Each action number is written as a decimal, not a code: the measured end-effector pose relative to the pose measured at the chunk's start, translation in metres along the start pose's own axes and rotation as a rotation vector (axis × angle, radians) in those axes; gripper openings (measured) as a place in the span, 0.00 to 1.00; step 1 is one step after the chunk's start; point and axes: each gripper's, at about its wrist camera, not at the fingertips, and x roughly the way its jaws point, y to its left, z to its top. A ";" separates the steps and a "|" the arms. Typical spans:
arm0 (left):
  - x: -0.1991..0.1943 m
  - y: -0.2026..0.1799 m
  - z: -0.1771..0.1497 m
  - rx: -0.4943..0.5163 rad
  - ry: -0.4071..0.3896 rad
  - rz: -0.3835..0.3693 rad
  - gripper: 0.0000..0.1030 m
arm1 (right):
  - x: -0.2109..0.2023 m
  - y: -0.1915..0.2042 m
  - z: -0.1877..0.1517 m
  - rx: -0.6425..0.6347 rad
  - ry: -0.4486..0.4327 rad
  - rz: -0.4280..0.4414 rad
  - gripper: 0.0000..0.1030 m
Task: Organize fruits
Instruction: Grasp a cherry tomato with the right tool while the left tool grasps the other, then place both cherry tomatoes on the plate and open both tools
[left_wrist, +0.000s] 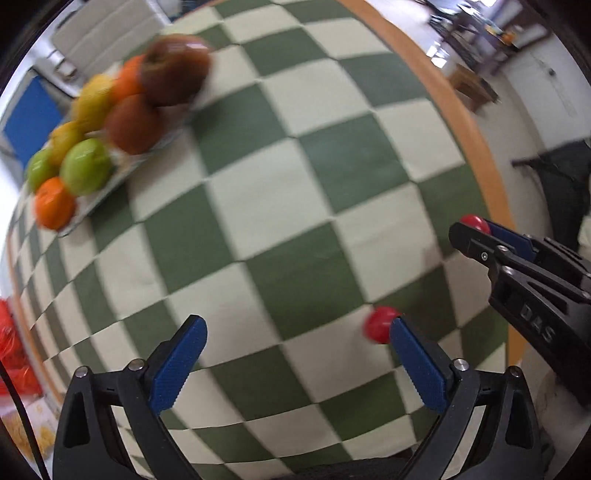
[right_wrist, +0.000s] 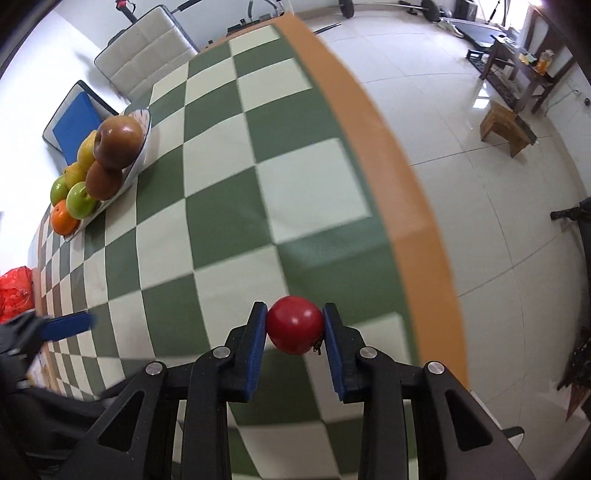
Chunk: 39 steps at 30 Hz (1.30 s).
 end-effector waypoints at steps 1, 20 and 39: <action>0.006 -0.012 0.001 0.029 0.016 -0.012 0.89 | -0.005 -0.006 -0.005 0.007 -0.004 -0.006 0.32; -0.025 0.030 -0.011 -0.074 -0.043 -0.145 0.26 | -0.047 0.017 0.003 -0.027 -0.055 0.074 0.32; -0.016 0.317 0.002 -0.890 -0.094 -0.451 0.26 | 0.071 0.275 0.112 -0.329 0.046 0.254 0.32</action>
